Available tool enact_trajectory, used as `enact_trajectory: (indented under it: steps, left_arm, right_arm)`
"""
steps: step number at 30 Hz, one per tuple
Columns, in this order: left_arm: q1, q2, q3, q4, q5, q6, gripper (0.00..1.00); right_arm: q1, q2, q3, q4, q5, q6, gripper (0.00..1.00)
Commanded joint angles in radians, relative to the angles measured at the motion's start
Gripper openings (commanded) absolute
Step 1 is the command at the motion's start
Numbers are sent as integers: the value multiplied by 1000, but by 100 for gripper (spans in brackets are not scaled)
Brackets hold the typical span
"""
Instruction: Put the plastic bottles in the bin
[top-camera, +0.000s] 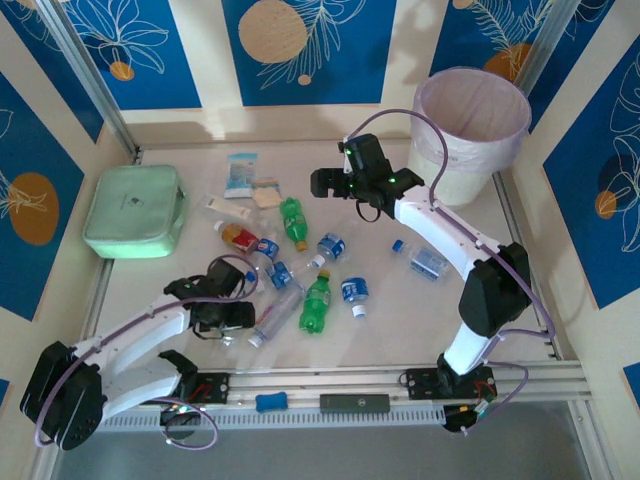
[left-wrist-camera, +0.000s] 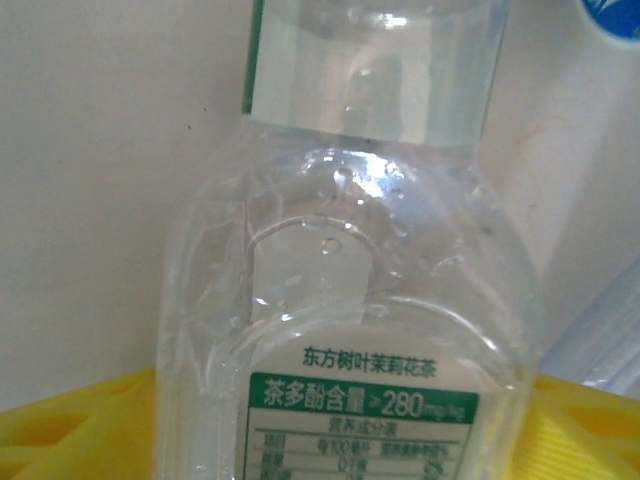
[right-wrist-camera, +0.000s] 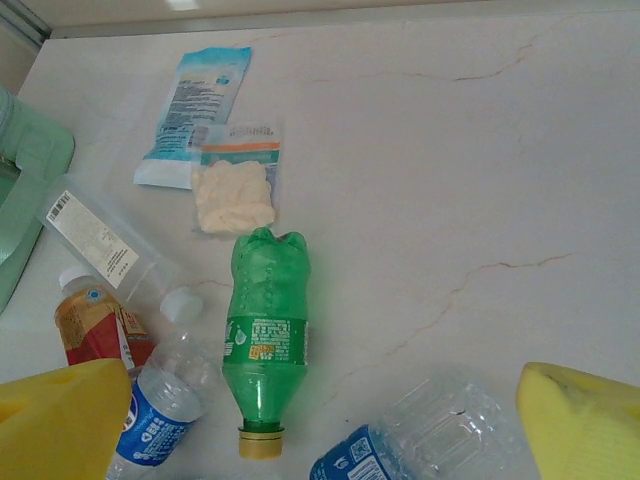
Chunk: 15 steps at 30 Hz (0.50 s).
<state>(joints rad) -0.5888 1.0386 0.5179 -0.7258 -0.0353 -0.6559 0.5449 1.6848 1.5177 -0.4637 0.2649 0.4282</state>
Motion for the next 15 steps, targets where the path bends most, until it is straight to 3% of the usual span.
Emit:
enact_trajectory:
  steps: [1, 10, 15]
  left_arm:
    - [-11, 5, -22, 18, -27, -14, 70]
    - [-10, -41, -17, 40, -55, -13, 39]
    - [-10, -95, 57, 73, -110, -15, 36]
  right_arm:
    - [-7, -20, -13, 8, -18, 15, 99]
    - [-14, -14, -9, 10, -41, 33, 99]
    - [-41, -16, -9, 15, -148, 69, 99]
